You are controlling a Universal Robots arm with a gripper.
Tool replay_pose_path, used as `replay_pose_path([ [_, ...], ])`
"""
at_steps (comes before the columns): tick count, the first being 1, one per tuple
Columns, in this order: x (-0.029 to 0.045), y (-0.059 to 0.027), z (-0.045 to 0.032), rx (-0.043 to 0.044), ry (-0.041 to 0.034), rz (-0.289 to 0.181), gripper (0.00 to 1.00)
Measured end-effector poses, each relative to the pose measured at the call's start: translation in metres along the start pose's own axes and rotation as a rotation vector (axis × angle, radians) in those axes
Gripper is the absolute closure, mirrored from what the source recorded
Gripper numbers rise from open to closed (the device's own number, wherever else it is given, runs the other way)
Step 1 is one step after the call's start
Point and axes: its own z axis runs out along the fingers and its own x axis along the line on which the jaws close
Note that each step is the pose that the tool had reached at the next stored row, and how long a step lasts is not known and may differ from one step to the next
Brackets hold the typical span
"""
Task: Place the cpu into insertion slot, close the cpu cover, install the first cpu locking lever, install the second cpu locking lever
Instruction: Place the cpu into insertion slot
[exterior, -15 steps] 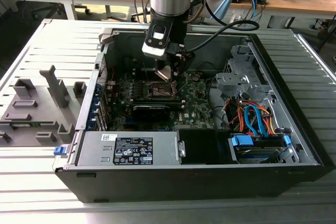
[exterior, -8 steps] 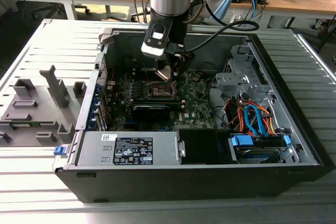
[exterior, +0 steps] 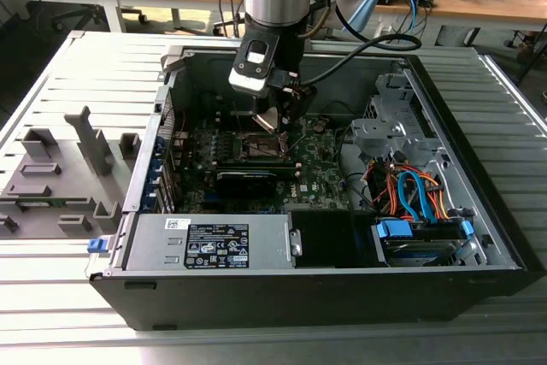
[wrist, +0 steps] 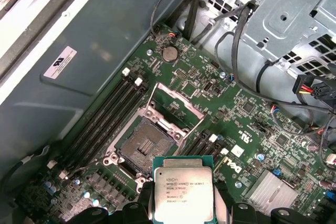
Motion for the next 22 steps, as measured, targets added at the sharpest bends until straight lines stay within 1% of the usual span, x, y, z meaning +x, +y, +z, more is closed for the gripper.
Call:
replay_pose_path([
  [22,0.0,0.0,0.0,0.0008,-0.0036,0.041,0.46],
])
